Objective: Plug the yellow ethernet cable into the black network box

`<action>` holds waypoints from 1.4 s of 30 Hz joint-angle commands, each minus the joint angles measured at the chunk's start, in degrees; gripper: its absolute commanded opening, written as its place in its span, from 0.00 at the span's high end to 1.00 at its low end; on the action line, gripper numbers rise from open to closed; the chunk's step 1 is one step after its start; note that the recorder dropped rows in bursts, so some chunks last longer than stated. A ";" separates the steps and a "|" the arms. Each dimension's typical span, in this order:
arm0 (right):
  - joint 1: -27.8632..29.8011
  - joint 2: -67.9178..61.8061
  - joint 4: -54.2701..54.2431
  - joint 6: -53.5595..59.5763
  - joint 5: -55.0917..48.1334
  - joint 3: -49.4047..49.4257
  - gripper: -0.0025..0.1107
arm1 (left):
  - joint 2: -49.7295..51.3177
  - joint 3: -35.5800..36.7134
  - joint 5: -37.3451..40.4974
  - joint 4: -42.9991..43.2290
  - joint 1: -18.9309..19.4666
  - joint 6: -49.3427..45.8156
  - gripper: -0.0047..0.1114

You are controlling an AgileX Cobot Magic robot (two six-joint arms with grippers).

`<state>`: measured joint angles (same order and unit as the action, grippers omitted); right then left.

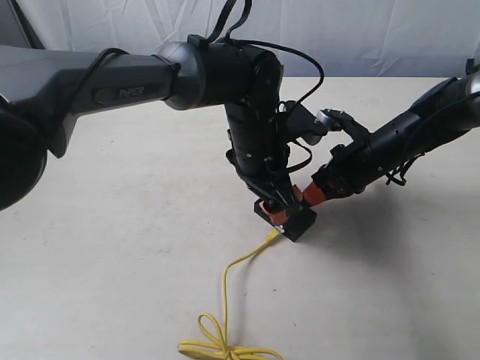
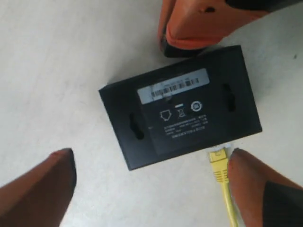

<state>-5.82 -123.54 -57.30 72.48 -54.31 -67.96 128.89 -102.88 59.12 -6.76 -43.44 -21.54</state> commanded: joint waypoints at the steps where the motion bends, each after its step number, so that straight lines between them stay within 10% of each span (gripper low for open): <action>1: 0.07 0.78 -0.13 -0.28 2.23 0.23 0.99 | -2.27 0.03 1.51 4.24 -0.06 2.20 0.25; 11: 0.69 9.69 12.59 -12.40 8.33 0.23 0.99 | -7.01 0.03 3.72 9.07 2.03 5.05 0.30; 22: 0.69 17.28 32.94 -33.29 9.74 0.23 0.99 | -12.99 0.25 8.40 6.76 10.28 5.16 0.96; 33: 0.69 24.64 56.35 -52.68 5.04 0.23 0.99 | -22.29 8.84 4.65 5.31 17.69 5.16 0.96; 42: 3.22 28.40 52.94 -54.78 3.09 0.36 0.99 | -32.87 18.49 -0.95 3.71 25.03 5.24 0.96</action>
<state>-4.55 -96.69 -2.04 18.19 -51.05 -67.84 99.11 -86.70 60.07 -1.78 -20.01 -16.75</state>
